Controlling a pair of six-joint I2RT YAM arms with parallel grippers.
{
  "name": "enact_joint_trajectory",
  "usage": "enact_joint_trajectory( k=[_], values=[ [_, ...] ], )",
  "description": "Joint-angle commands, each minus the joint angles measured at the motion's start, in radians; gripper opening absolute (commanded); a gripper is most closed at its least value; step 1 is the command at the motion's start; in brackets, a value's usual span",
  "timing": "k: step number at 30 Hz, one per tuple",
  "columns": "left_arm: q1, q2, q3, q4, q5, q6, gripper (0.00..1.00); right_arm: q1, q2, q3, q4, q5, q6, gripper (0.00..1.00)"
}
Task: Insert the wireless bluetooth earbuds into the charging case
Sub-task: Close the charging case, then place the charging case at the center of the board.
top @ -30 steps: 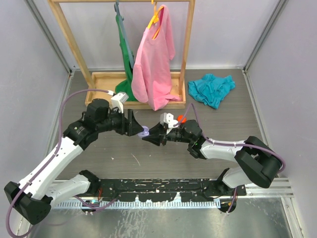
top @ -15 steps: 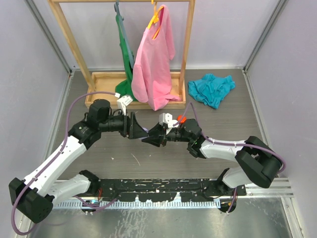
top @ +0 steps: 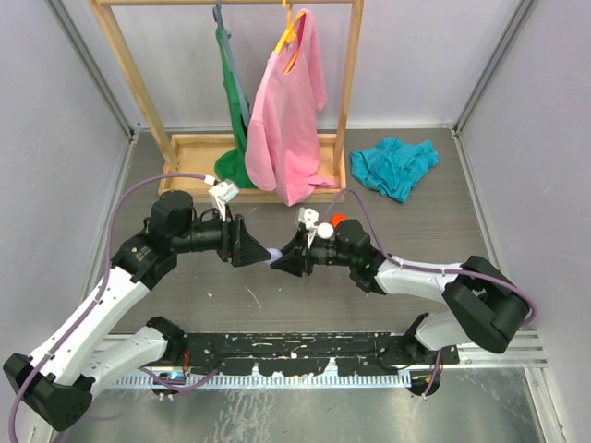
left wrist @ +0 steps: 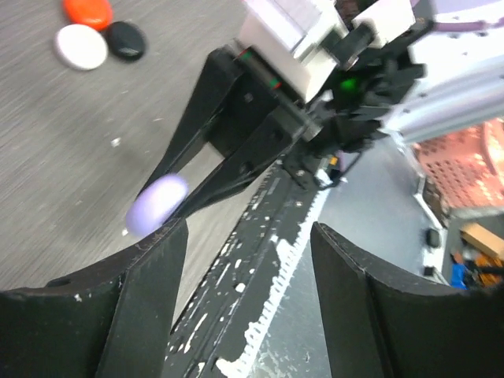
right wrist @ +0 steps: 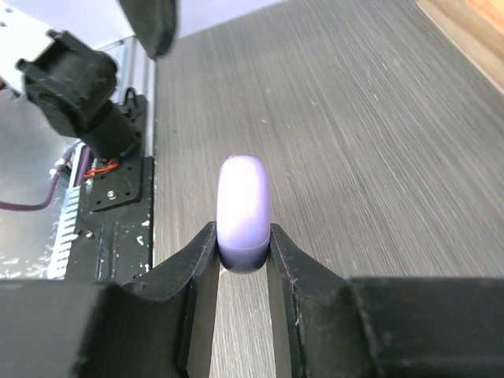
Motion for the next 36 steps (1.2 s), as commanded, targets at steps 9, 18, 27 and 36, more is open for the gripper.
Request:
enact_joint_trajectory(
  k=[9, 18, 27, 36],
  values=[
    [0.045, -0.018, 0.126, -0.469, -0.759, 0.161, 0.92, -0.204, -0.140, -0.111, -0.316, 0.344, 0.288, 0.01],
    [0.235, -0.036, 0.117, -0.472, -0.870, 0.210, 0.98, -0.290, -0.018, -0.096, -0.359, 0.437, 0.456, 0.01],
    [0.290, -0.175, 0.026, -0.389, -0.920, 0.217, 0.98, -0.307, 0.115, -0.027, -0.343, 0.490, 0.521, 0.15],
    [0.291, -0.235, 0.019, -0.390, -0.934, 0.226, 0.98, -0.308, 0.057, -0.046, -0.465, 0.587, 0.568, 0.59]
  ],
)
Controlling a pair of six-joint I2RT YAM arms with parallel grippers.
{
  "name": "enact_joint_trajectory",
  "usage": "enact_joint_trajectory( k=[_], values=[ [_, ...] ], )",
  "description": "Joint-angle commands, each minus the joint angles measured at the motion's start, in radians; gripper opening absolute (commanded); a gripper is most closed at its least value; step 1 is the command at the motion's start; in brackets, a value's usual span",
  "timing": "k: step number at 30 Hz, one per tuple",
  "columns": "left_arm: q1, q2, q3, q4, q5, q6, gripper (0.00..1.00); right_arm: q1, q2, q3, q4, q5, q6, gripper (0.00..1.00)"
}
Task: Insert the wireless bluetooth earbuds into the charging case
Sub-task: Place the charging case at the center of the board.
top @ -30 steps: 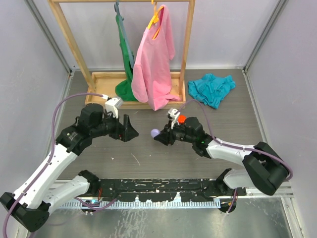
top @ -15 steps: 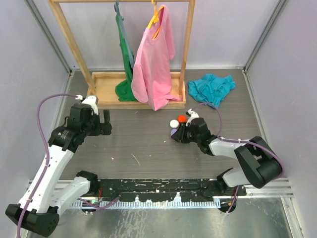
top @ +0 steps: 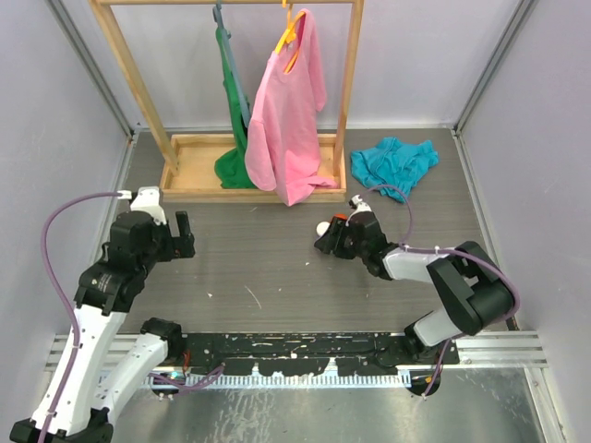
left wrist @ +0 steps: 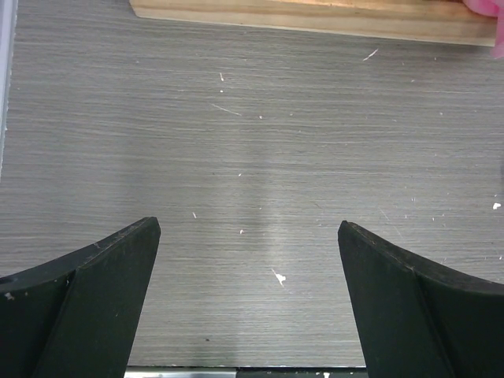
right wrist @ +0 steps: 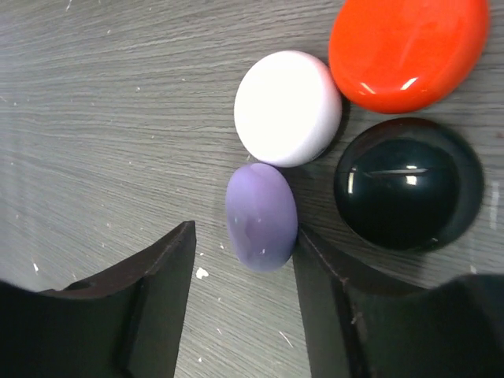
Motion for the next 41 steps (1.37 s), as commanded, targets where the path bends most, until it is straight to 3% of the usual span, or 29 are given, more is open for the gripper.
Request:
enact_joint_trajectory(
  k=[1, 10, 21, 29, 41],
  values=[
    [0.005, -0.031, -0.001, 0.064, -0.014, 0.012, 0.98, -0.004, -0.096, -0.019, -0.097, 0.097, 0.024, 0.64],
    [0.006, -0.133, 0.028, 0.042, 0.063, -0.034, 0.98, -0.007, -0.423, -0.012, -0.338, 0.119, -0.061, 1.00],
    [0.005, -0.356, 0.017, -0.023, 0.092, -0.137, 0.98, -0.007, -0.970, 0.156, -0.714, 0.424, -0.301, 1.00],
    [0.006, -0.466, -0.102, 0.031, 0.035, -0.138, 0.98, -0.007, -1.036, 0.217, -0.812, 0.552, -0.461, 1.00],
    [0.005, -0.425, -0.122, 0.056, 0.099, -0.117, 0.98, -0.007, -1.036, 0.228, -0.808, 0.508, -0.489, 1.00]
  ],
)
